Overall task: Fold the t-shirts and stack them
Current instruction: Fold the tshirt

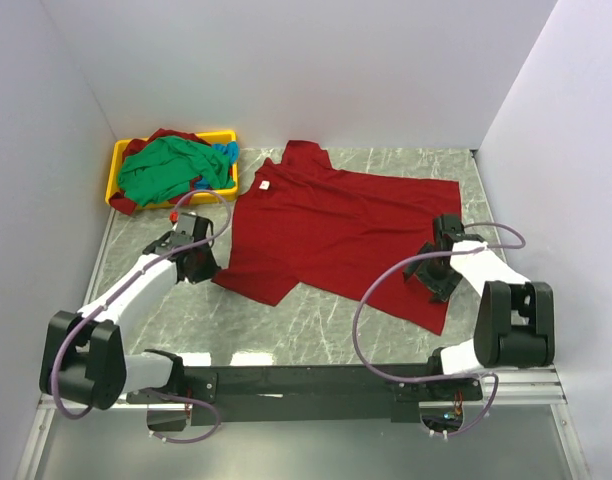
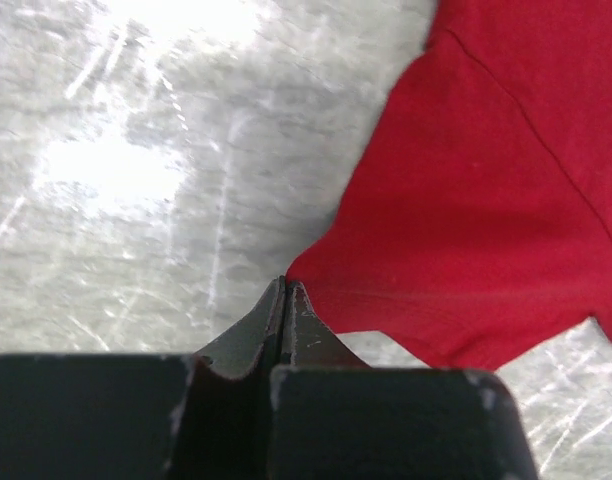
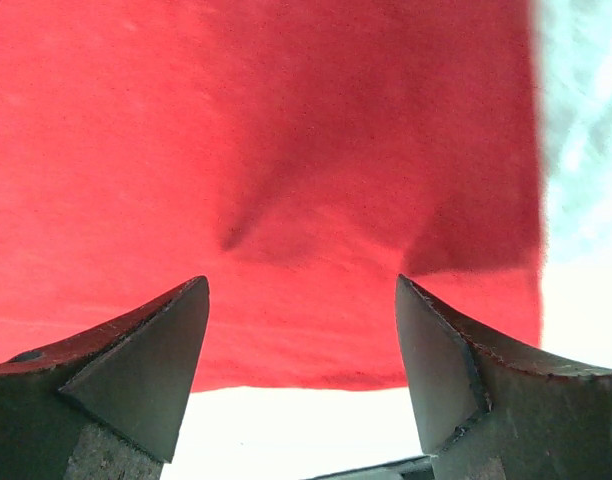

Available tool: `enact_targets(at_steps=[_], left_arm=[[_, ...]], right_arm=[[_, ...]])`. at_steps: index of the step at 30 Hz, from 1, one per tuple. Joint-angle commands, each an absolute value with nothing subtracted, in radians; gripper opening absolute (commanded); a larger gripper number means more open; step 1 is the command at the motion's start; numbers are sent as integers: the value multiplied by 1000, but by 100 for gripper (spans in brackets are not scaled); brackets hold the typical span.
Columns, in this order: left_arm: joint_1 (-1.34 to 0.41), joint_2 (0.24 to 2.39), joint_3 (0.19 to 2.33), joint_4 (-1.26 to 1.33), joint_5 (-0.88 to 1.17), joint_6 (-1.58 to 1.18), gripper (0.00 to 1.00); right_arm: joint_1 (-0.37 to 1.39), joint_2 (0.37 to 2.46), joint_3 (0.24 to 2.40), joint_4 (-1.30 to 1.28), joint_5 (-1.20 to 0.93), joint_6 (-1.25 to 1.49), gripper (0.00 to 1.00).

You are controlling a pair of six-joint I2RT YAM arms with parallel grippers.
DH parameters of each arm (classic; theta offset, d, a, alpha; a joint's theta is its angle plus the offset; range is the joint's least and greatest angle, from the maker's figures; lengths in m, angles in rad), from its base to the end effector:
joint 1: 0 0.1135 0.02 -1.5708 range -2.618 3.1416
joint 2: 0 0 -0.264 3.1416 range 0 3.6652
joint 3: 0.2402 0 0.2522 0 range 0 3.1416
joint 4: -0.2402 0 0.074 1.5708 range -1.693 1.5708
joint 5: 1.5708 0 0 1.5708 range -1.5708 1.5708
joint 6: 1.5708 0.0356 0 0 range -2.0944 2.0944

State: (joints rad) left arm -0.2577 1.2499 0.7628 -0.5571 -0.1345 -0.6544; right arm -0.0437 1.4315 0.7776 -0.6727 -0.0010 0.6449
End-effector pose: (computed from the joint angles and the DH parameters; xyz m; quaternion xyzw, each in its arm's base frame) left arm 0.2296 -0.0556 0.2079 -0.2070 0.9410 -0.0561 0.2617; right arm 0.2405 -0.0105 0.1672 0.3350 0.9343 0.0365 0.1162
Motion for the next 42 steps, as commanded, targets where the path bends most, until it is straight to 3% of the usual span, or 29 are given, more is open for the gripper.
enact_targets(at_steps=[1,14,22,32,37,42], left_arm=[[-215,1262,768,-520,-111,-578,0],[-92,1282,782,-483,-68,-508,0],[-60,1313,801,-460,-41,-466,0],[-40,1371,868,-430,-8,-433,0],[-40,1376,893,-430,9,-422,0],[-40,1365,900,-430,35,-425,0]], right_arm=[[-34,1355,752,-742,87,678,81],[53,1292,649,-741,91,756,80],[135,1469,689,-629,83,822,80],[153,1618,912,-646,115,796,80],[170,1497,891,-710,144,802,81],[169,1304,732,-755,137,844,81]])
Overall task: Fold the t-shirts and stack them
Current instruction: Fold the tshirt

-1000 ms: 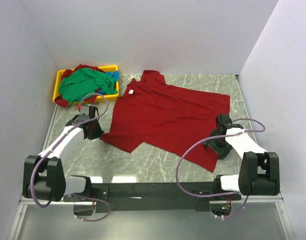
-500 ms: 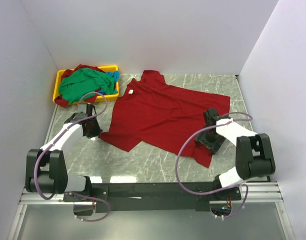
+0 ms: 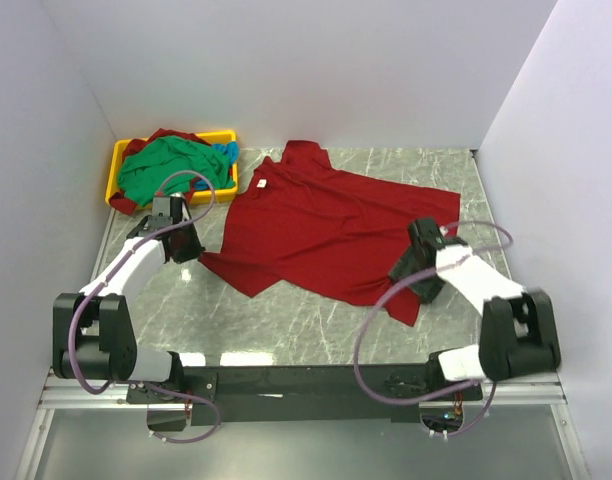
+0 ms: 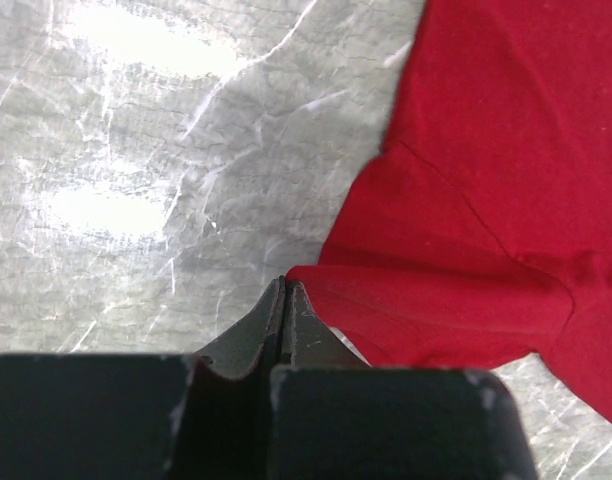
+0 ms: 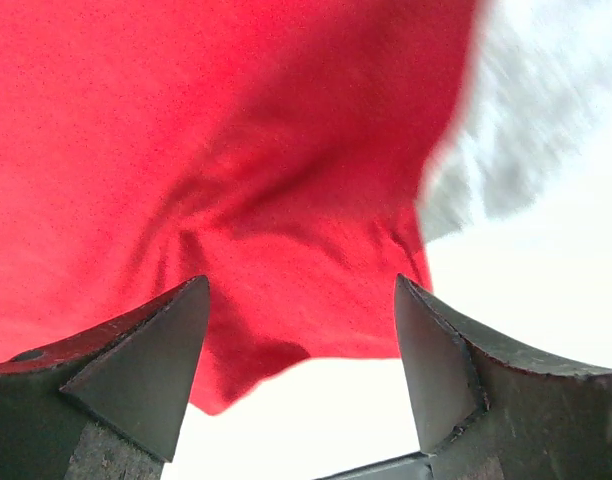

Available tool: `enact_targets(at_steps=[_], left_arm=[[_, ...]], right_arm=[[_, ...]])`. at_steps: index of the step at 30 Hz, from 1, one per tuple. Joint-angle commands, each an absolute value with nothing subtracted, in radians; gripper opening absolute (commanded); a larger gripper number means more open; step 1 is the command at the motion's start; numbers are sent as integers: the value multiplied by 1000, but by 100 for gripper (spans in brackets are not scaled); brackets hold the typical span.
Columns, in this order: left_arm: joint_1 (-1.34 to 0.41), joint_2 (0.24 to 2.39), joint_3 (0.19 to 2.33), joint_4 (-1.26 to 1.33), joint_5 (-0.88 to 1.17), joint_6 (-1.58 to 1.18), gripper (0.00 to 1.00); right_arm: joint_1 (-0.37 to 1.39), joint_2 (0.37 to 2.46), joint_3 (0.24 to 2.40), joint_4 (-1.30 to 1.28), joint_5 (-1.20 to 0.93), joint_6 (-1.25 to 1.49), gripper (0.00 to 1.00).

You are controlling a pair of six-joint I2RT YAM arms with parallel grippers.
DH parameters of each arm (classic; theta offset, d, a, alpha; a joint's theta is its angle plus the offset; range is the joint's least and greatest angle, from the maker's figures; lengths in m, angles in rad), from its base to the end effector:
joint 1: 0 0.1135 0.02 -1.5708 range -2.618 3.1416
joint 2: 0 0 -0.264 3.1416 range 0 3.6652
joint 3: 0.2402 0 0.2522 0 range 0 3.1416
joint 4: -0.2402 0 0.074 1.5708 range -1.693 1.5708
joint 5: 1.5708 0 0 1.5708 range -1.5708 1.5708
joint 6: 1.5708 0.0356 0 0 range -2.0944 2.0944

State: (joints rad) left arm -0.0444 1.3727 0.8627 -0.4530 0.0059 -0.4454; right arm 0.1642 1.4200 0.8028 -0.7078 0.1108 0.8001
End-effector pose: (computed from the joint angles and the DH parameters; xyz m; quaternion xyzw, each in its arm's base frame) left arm 0.2734 -0.0124 0.2151 -0.1892 0.9352 -0.0753 0.2896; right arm 0.2388 0.0356 0.1756 0.3162 0.9391 0.0081 0.1339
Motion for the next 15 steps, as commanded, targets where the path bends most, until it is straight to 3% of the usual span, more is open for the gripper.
enact_targets(at_steps=[1,15], left_arm=[[-40,1364,903,-431,38,-422,0],[-40,1348,902,-436,60,-428,0]], right_arm=[[169,1277,683,-761,137,862,81],[169,1069,503,-844,153,925,72]])
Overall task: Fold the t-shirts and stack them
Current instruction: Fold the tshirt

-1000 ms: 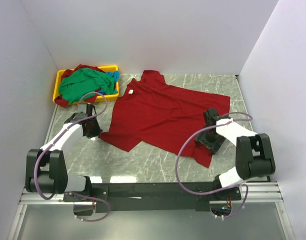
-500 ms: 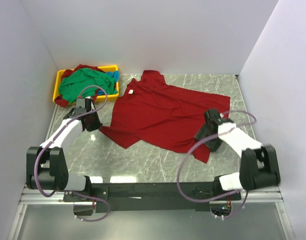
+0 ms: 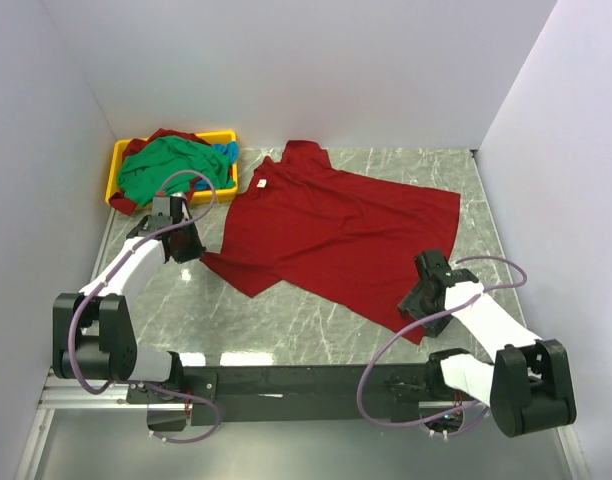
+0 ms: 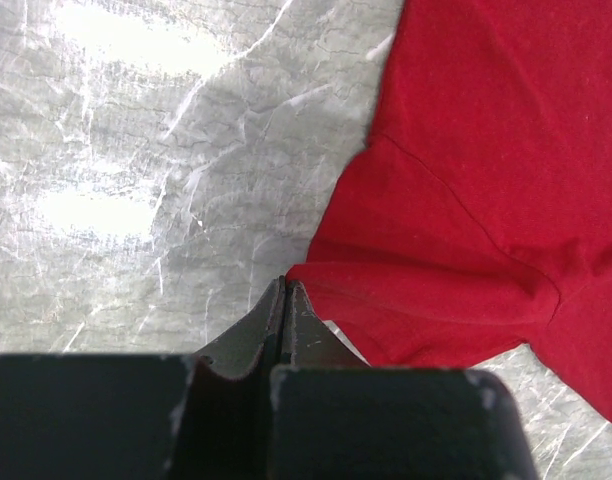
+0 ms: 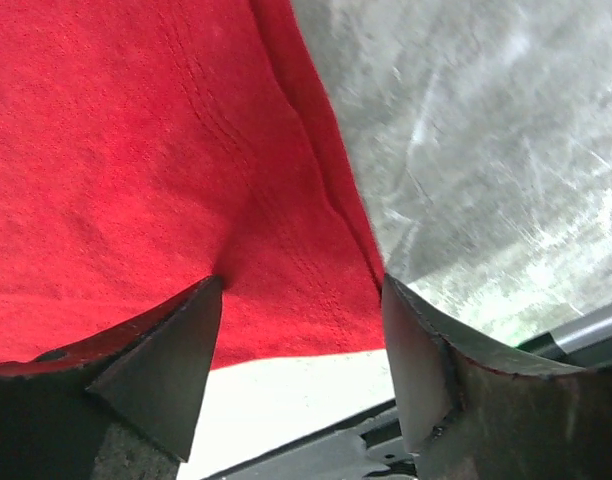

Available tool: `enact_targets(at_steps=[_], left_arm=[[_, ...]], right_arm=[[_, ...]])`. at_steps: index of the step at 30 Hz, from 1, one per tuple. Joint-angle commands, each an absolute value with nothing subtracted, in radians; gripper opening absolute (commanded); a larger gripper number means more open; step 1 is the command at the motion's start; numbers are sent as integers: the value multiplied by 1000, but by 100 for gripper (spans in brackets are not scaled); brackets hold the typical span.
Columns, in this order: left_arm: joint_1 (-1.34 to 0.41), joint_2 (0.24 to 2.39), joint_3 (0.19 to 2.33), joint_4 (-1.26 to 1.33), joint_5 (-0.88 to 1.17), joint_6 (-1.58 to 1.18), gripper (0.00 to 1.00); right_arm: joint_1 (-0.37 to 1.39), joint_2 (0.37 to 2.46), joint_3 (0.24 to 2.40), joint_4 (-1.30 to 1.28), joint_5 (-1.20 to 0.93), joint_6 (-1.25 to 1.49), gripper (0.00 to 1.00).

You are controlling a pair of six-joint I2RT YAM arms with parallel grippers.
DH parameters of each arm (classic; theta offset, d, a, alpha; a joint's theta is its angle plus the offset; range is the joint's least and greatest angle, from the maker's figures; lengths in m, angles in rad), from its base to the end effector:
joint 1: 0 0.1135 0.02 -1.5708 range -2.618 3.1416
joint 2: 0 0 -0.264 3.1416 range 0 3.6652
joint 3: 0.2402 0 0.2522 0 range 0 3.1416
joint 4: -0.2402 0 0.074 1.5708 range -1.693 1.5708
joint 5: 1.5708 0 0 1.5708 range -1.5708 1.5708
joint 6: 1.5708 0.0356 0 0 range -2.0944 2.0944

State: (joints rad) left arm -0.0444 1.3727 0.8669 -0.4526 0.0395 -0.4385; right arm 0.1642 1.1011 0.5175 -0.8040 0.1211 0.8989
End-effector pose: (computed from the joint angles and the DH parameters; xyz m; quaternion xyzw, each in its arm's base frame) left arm 0.2741 -0.0136 0.2165 -0.1808 0.9360 -0.0903 0.2881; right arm 0.1565 0.0216 0.1565 0.3622 0.9257 -0.0057 0.1093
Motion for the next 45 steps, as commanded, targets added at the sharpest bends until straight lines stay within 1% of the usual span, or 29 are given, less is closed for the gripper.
enact_targets(at_steps=[1,2,5,16,19,23,24,25,27,28,30,31,33,41,45], left_arm=[[-40,1345,902,-436,58,-428,0],[-40,1344,900,-436,58,-428,0],[-40,1341,897,-434,61,-428,0],[-40,1330,894,-434,67,-428,0],[-40,1333,893,-433,69,-429,0],[-40,1336,896,-433,71,-428,0],[-40,1336,899,-434,71,-428,0],[-40,1336,900,-433,72,-429,0],[-40,1338,900,-434,74,-428,0],[-40,1339,902,-434,74,-429,0],[-40,1336,905,-445,77,-430,0],[-40,1332,907,-452,80,-431,0],[-40,1316,914,-477,83,-440,0],[-40,1185,910,-612,83,-486,0],[-38,1120,908,-661,113,-525,1]], right_arm=[[169,1062,502,-848,149,928,71],[170,1048,500,-851,146,931,67],[172,1023,491,-859,129,939,60],[274,1023,505,-913,115,996,54],[296,1034,505,-914,118,1019,50],[327,1046,495,-913,112,1037,42],[333,1045,495,-914,113,1049,40],[347,1046,495,-914,117,1052,33],[353,1051,499,-919,118,1057,25],[356,1052,500,-922,117,1057,19],[370,1055,518,-937,117,1049,12],[374,1057,528,-949,123,1048,6],[390,1054,560,-985,126,1036,1],[443,1080,663,-1130,124,974,0],[460,1052,680,-1192,123,962,0]])
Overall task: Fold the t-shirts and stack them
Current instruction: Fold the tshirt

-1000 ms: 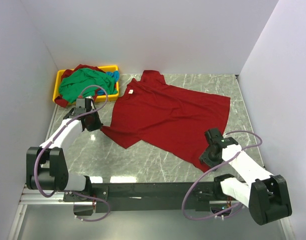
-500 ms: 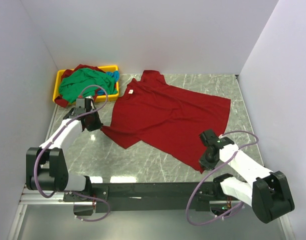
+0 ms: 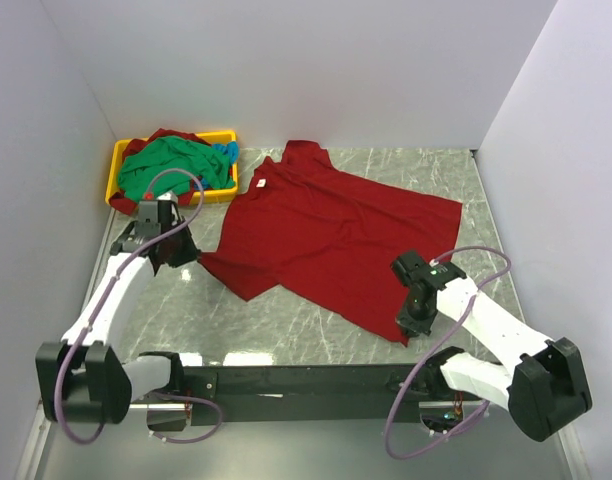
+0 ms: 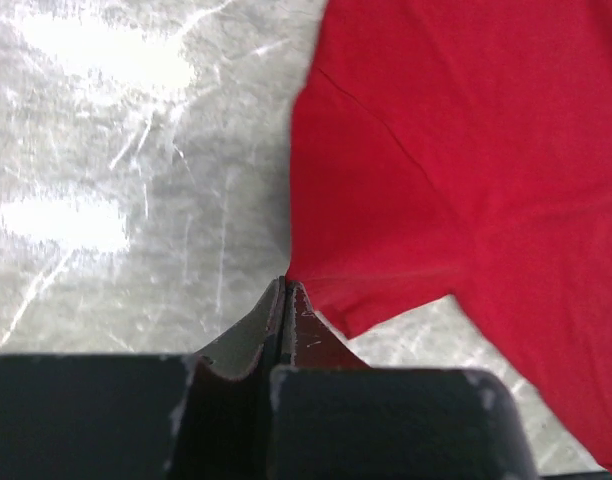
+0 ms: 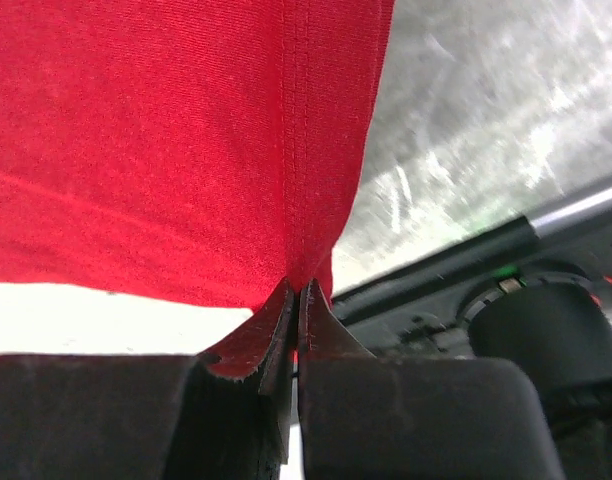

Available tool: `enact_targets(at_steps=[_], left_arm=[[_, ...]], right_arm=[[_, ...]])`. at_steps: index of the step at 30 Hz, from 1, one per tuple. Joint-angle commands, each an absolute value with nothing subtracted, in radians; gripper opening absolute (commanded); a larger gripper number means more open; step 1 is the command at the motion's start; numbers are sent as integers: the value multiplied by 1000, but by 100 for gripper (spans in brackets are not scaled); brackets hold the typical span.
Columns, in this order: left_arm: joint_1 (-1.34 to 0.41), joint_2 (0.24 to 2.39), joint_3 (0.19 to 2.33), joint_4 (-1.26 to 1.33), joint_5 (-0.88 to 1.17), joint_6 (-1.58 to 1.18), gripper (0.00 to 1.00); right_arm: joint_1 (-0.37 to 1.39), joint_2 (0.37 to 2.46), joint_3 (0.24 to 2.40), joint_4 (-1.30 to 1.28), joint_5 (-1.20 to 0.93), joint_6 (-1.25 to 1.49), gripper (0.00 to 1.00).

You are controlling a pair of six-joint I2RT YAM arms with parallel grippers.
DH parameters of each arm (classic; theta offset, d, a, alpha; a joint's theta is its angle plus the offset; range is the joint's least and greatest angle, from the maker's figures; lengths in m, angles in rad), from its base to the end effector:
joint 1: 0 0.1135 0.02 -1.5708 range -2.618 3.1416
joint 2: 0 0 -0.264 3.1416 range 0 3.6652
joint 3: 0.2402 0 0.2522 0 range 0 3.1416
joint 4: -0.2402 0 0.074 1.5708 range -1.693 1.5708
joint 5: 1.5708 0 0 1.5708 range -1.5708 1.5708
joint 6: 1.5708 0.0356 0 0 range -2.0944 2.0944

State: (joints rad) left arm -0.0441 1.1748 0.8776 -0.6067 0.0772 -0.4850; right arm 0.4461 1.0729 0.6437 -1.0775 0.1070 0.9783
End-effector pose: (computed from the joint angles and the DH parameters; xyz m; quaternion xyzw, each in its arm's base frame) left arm 0.2373 -0.0132 0.2567 -0.1941 0.9241 -0.1207 0.3061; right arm 0.1357 0.0607 0.1889 0.2641 0.9625 -0.0195 0.0591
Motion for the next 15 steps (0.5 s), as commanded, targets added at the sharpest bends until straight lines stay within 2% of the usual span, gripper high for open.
enact_targets(at_steps=[1,15], left_arm=[[-38,1112,910,-681,115,-529,0],[-40,956,925,-897,173,-614,0]], right_arm=[[463,1033,680,-1203,120,962,0],[511,947,670,-1262,37,997,0]])
